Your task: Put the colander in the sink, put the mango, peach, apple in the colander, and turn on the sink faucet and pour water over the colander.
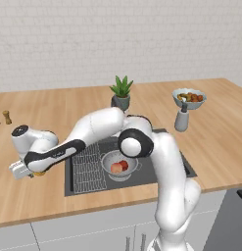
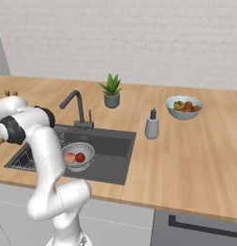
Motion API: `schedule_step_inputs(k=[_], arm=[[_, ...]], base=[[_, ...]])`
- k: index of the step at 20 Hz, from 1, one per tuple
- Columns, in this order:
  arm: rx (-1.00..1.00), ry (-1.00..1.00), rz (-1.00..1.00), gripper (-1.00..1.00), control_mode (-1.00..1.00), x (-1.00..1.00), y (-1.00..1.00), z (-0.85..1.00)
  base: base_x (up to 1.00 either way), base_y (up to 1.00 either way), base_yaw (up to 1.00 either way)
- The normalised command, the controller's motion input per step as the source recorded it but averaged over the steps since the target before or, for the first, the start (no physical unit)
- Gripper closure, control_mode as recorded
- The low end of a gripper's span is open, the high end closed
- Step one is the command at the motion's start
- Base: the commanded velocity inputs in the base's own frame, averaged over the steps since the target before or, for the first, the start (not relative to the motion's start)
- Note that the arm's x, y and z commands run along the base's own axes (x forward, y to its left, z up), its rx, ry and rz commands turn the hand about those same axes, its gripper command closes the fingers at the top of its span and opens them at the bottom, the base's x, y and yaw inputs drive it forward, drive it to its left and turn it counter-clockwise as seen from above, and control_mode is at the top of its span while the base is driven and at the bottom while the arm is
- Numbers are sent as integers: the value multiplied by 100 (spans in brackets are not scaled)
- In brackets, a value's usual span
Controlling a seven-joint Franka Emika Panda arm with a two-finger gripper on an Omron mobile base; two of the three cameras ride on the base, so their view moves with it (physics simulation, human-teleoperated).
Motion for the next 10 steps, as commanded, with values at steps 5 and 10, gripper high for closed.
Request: schedule_step_inputs(k=[5,10], arm=[[0,0,-25,100,-100,0,-100,16],[0,0,-23,100,-100,0,-100,2]], base=[[0,0,0],[0,0,0]])
